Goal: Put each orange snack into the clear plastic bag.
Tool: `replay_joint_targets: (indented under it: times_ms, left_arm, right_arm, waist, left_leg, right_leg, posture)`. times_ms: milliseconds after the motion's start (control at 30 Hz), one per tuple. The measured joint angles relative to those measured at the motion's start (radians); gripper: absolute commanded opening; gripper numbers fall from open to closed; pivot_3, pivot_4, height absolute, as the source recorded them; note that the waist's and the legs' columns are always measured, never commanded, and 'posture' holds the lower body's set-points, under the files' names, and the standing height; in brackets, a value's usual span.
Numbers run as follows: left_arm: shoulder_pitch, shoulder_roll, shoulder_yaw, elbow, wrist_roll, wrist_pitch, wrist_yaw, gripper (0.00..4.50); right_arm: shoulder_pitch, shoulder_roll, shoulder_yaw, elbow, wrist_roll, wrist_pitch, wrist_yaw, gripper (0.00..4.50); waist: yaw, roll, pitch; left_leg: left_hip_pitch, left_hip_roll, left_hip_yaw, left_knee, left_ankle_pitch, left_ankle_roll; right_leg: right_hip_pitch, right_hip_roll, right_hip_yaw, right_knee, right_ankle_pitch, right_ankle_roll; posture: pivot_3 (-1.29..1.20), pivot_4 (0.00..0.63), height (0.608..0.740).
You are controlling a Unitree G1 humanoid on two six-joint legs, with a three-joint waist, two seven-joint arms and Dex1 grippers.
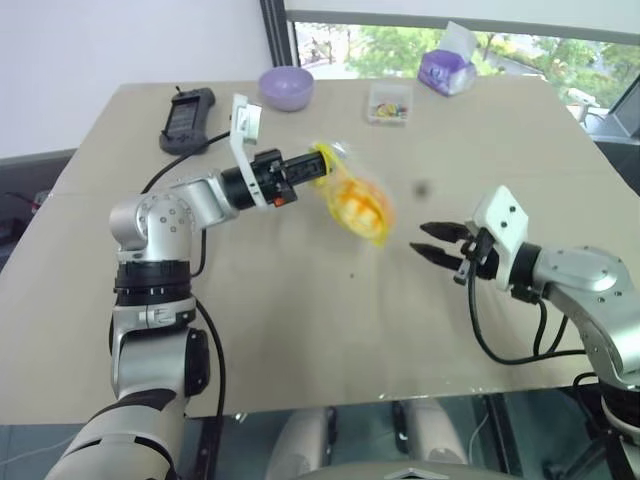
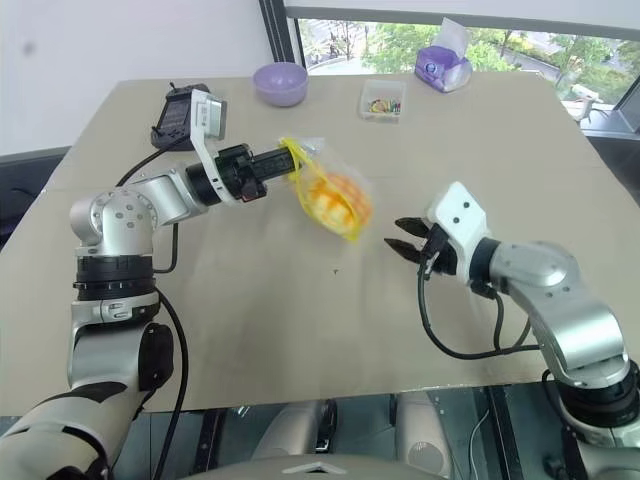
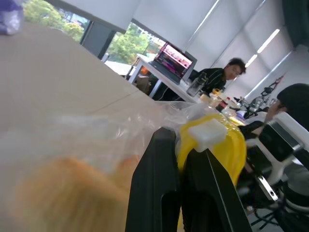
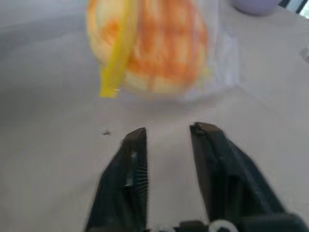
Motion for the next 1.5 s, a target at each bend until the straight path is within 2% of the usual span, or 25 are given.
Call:
replay_joint_targets:
  times_ms: [67,200,400,600,1133,1500]
  left_arm:
    - [0.0,0.0,-0.006,-0.003,0.033,-0.035,0.021,0.0]
    - [0.0,-0.017,-0.052,-0.004,0.1,-0.093,0.056,0.0]
    - [0.015,-0.043,-0.112,-0.022,0.177,-0.157,0.094,0.0]
    - [0.021,-0.05,-0.119,-0.024,0.206,-0.173,0.127,0.0]
    - [0.022,-0.086,-0.133,-0.028,0.285,-0.227,0.176,0.0]
    - [0.021,-0.114,-0.136,-0.028,0.294,-0.228,0.203,0.0]
  right_arm:
    - [0.01,0.036,0.022,-0.021,-0.016,0.007,-0.061,2.67]
    - [0.007,0.038,0.114,-0.009,-0.085,-0.005,-0.136,2.67]
    - [-0.018,0.125,0.231,0.125,-0.218,-0.04,-0.276,2.67]
    - [-0.034,0.17,0.248,0.157,-0.253,-0.046,-0.305,2.67]
    - [-0.033,0.279,0.254,0.188,-0.228,-0.034,-0.31,2.67]
    - [-0.08,0.351,0.239,0.324,-0.272,-0.084,-0.394,2.67]
  waist:
    - [0.002,0.0,0.0]
    - [0.012,0.0,0.0]
    - [0.012,0.0,0.0]
    - [0.012,0.0,0.0]
    - [0.011,0.0,0.0]
    - [0.009,0.0,0.0]
  left_leg:
    - [0.002,0.0,0.0,0.0,0.0,0.0]
    - [0.002,-0.002,0.001,0.0,0.0,0.0]
    - [0.001,-0.003,0.001,-0.001,0.0,0.0]
    - [0.001,-0.002,0.001,-0.001,0.0,0.0]
    - [0.001,-0.003,0.001,-0.001,0.0,0.0]
    - [0.001,-0.003,0.001,-0.001,0.0,0.0]
  right_leg:
    - [0.001,0.001,0.0,0.001,0.0,0.0]
    - [0.001,0.001,0.0,0.001,0.0,0.0]
    - [0.001,0.001,0.001,0.0,0.0,0.0]
    - [0.001,0.001,0.0,0.0,0.0,0.0]
    - [0.001,0.001,0.0,0.0,0.0,0.0]
    - [0.001,0.001,0.0,0.0,0.0,0.0]
  posture:
    - [0.0,0.15,0.74]
    - [0.0,0.15,0.74]
    - [0.0,0.15,0.74]
    - [0.0,0.15,0.74]
    - [0.0,0.15,0.74]
    - [0.0,0.15,0.74]
